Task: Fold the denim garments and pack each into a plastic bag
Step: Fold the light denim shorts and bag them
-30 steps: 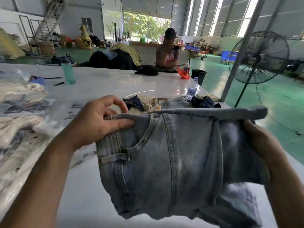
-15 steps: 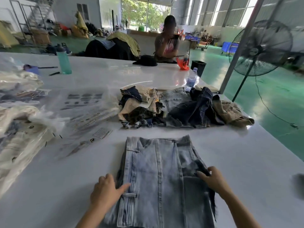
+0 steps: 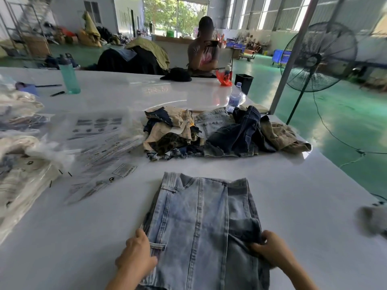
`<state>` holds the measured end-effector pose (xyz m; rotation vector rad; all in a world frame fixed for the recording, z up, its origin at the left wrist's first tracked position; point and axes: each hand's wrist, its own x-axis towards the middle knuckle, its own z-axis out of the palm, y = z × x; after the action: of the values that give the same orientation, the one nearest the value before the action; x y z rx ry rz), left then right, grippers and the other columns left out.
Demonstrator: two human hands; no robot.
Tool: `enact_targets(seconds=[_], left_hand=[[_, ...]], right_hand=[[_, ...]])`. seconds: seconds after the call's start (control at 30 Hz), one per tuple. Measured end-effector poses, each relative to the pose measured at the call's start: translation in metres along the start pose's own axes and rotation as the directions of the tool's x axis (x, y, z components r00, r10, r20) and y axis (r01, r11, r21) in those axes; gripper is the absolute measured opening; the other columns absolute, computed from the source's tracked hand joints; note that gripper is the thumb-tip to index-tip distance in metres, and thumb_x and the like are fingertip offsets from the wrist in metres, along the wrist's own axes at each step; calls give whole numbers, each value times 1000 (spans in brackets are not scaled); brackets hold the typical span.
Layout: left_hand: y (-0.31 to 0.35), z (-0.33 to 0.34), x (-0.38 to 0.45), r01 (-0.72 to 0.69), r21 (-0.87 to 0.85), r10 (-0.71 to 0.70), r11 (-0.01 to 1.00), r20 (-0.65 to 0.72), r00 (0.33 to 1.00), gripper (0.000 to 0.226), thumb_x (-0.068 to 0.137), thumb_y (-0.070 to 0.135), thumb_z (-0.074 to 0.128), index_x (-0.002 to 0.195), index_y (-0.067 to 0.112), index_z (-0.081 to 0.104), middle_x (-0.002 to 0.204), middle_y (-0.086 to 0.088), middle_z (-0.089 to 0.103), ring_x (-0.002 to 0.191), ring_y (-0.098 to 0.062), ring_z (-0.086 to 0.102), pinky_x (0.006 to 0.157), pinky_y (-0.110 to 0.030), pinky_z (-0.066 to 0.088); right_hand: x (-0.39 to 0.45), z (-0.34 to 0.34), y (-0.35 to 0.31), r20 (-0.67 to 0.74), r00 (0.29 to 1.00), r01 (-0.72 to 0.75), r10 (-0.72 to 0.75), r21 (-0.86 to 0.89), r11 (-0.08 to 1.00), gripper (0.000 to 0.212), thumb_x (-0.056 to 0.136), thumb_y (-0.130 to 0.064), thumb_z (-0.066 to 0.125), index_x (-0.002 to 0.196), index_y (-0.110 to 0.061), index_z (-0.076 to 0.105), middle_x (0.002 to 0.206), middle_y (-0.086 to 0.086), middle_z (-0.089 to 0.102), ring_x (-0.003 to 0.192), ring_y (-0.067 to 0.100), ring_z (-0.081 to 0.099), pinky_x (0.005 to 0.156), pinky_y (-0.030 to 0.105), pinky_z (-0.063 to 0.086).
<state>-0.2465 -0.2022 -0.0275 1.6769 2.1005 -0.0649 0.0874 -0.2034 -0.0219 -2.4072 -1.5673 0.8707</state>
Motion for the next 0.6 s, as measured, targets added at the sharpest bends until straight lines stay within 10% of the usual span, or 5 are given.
enact_targets(seconds=[0.17,0.33,0.43,0.53,0.6], left_hand=[[7,-52,35,-84,339,204,937,-337,919,48,87,5,43,127,29,38,136,4,45,125,-23,40,105,-49,25],[8,-59,30,-161,88,182,983,-563,806,40,85,19,57,122,5,56,119,-18,55,105,-38,55,86,-46,47],[15,-11,-5,-459,219,509,861,-395,765,61,77,57,48,116,12,63,115,-15,60,103,-33,62,73,-41,55],[6,30,-25,-571,354,662,741,-248,707,41,90,57,31,118,42,57,152,0,34,146,-14,3,94,-55,43],[-11,25,-30,-604,397,701,691,-164,694,27,77,64,49,99,51,57,152,2,32,141,-5,25,78,-42,54]], right_hand=[[-7,-41,-23,472,881,46,32,-152,987,33,85,-37,66,68,-10,58,57,5,69,43,13,63,41,21,48],[25,-46,-55,-115,979,147,-169,-183,972,34,90,-45,57,109,-17,61,103,6,68,93,21,66,75,30,52],[40,-26,-57,-107,984,116,-144,-234,965,62,90,-48,54,141,-19,35,141,12,40,127,30,43,100,37,41],[41,-5,-51,-104,971,200,-217,-154,968,49,89,-26,58,137,-20,47,134,10,52,122,27,51,92,28,43],[34,-3,-40,-194,951,270,-240,151,951,34,85,-4,57,117,-13,66,102,7,69,95,27,64,70,23,45]])
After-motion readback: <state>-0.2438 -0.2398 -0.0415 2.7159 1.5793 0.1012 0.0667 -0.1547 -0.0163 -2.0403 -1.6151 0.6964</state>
